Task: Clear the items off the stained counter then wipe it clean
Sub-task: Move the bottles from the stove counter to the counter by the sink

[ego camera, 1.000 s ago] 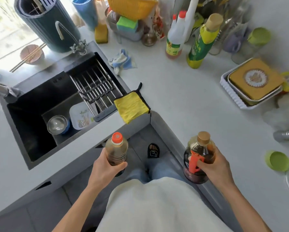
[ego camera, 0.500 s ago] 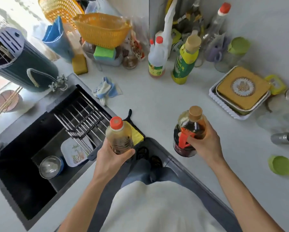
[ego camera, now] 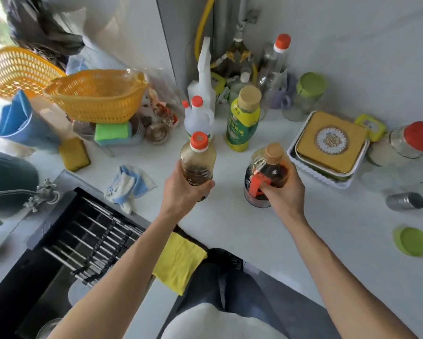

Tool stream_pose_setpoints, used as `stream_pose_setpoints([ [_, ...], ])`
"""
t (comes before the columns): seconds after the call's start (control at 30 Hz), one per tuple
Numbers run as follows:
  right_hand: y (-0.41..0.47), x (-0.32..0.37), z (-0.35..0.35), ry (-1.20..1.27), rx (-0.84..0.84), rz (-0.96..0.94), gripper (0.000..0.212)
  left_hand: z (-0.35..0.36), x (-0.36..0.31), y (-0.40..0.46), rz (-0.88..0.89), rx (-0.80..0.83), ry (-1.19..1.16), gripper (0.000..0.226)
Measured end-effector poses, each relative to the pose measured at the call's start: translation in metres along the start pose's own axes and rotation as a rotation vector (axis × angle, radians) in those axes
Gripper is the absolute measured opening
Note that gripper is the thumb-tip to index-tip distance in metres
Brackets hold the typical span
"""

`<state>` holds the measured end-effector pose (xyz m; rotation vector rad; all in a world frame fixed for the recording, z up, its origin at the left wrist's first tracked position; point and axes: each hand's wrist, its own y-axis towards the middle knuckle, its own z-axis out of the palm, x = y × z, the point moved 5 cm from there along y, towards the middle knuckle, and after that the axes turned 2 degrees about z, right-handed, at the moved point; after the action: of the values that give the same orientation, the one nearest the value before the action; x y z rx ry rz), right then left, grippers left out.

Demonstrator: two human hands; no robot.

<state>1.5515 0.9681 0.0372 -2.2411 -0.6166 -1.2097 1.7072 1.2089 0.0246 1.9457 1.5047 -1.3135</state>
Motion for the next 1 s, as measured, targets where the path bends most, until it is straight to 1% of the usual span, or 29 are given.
stream_pose_setpoints([
  [0.17,0.028,0.004,0.015,0.072,-0.031,-0.049,0.073,0.02,-0.002,0.03,0.01,-0.008,0.0,0.071],
  [0.3,0.039,-0.002,0.025,0.103,-0.051,-0.065,0.072,0.032,-0.001,0.038,0.036,-0.059,-0.046,0.069],
  [0.37,0.042,-0.007,0.029,0.118,-0.061,-0.065,0.075,0.036,0.002,0.039,0.048,-0.086,-0.071,0.069],
  [0.43,0.044,-0.011,0.029,0.139,-0.055,-0.057,0.079,0.039,0.007,0.037,0.052,-0.108,-0.092,0.074],
  [0.5,0.048,-0.015,0.029,0.147,-0.028,-0.047,0.081,0.041,0.012,0.036,0.056,-0.119,-0.108,0.08],
  [0.63,0.048,-0.02,0.025,0.137,0.057,-0.032,0.086,0.045,0.019,0.034,0.039,-0.106,-0.132,0.077],
  [0.77,0.043,-0.015,0.018,0.072,0.132,-0.028,0.089,0.041,0.019,0.026,0.008,-0.085,-0.138,0.086],
  [0.87,0.031,-0.015,0.01,-0.027,0.204,-0.072,0.079,0.03,0.022,-0.001,-0.004,-0.067,-0.134,0.092],
  [0.9,0.022,-0.021,0.006,-0.07,0.22,-0.064,0.075,0.025,0.026,-0.015,-0.022,-0.075,-0.132,0.09],
  [0.93,0.011,-0.029,0.001,-0.115,0.23,-0.031,0.072,0.02,0.03,-0.03,-0.046,-0.086,-0.128,0.082],
  [1.0,-0.017,-0.05,-0.007,-0.206,0.252,0.053,0.066,0.009,0.043,-0.064,-0.089,-0.112,-0.11,0.056],
])
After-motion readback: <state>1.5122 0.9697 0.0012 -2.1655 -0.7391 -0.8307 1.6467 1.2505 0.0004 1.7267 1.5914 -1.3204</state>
